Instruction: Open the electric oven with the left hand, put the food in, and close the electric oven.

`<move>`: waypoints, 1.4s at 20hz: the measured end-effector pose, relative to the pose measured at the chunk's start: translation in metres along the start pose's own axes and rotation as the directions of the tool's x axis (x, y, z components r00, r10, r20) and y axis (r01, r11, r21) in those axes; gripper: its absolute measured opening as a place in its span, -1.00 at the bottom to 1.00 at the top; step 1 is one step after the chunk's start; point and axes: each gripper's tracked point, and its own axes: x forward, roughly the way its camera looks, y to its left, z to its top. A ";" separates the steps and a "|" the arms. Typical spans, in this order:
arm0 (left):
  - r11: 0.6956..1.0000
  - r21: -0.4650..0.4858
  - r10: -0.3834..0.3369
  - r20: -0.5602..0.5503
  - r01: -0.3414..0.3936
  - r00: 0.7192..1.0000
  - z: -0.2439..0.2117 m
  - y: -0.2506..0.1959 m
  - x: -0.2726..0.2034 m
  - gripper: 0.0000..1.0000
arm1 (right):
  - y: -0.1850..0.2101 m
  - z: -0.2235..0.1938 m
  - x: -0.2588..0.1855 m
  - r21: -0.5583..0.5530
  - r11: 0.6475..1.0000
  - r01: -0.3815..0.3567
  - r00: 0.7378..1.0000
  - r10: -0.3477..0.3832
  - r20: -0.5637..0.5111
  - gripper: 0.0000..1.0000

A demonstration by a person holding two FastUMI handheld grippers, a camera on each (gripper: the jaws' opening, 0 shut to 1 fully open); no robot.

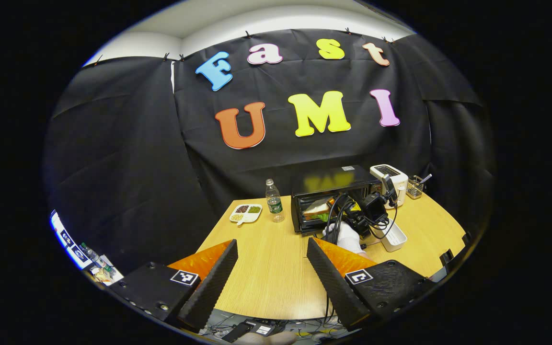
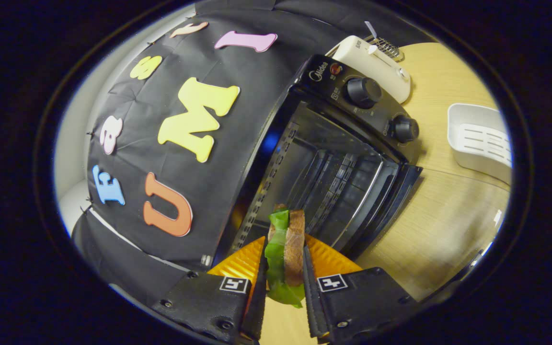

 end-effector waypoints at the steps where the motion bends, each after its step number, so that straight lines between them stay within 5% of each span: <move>1: 1.000 -0.001 0.004 -0.007 -0.004 1.000 -0.002 0.003 0.003 0.91 | -0.006 0.000 0.008 -0.035 0.999 0.018 1.000 -0.017 0.017 -0.22; 5: 1.000 -0.010 0.011 -0.032 -0.011 0.999 -0.007 0.009 0.012 0.91 | -0.019 0.005 0.031 -0.033 0.998 0.059 0.998 -0.058 0.028 -0.15; 6: 1.000 -0.013 0.009 -0.032 -0.009 0.999 -0.006 0.010 0.014 0.91 | -0.023 0.005 0.033 -0.070 0.994 0.083 0.996 -0.081 0.032 -0.30; 8: 1.000 -0.020 0.001 -0.029 -0.002 1.000 -0.003 0.008 0.018 0.91 | -0.030 0.011 0.030 -0.206 0.967 0.149 0.989 -0.141 0.052 -0.19; 9: 1.000 -0.024 -0.004 -0.028 0.003 1.000 -0.003 0.007 0.020 0.91 | -0.031 0.013 0.027 -0.294 0.938 0.185 0.983 -0.175 0.060 0.35; 11: 0.999 -0.034 -0.010 -0.020 0.010 1.000 0.001 0.004 0.025 0.91 | -0.032 0.028 0.019 -0.460 0.855 0.239 0.971 -0.218 0.098 0.68; 14: 0.999 -0.036 -0.015 -0.003 0.015 1.000 0.006 0.002 0.033 0.92 | -0.021 0.033 0.002 -0.570 0.796 0.205 0.978 -0.191 0.086 0.80; 16: 0.999 -0.036 -0.017 0.016 0.017 1.000 0.014 0.001 0.037 0.92 | -0.014 0.039 -0.019 -0.638 0.749 0.177 0.982 -0.174 0.069 0.70; 17: 0.999 -0.036 -0.016 0.029 0.017 0.999 0.017 0.001 0.039 0.92 | -0.011 0.044 -0.034 -0.688 0.706 0.170 0.983 -0.173 0.066 0.92; 19: 0.999 -0.037 -0.020 0.048 0.021 0.999 0.023 -0.001 0.043 0.91 | 0.005 0.060 -0.060 -0.804 0.583 0.118 0.992 -0.110 0.066 0.76; 20: 0.999 -0.038 -0.022 0.056 0.024 0.998 0.025 -0.003 0.046 0.91 | 0.016 0.068 -0.078 -0.840 0.536 0.089 0.995 -0.084 0.052 0.94; 23: 0.999 -0.040 -0.028 0.079 0.032 0.996 0.030 -0.012 0.053 0.91 | 0.051 0.097 -0.139 -0.920 0.390 0.032 0.999 0.002 0.036 0.82; 24: 0.998 -0.048 -0.028 0.083 0.032 0.996 0.030 -0.016 0.054 0.91 | 0.059 0.109 -0.156 -0.934 0.357 0.021 0.999 0.022 0.031 0.96; 28: 0.997 -0.066 -0.021 0.098 0.028 0.995 0.031 -0.031 0.068 0.90 | 0.076 0.158 -0.229 -0.944 0.331 0.009 0.997 0.071 0.034 0.99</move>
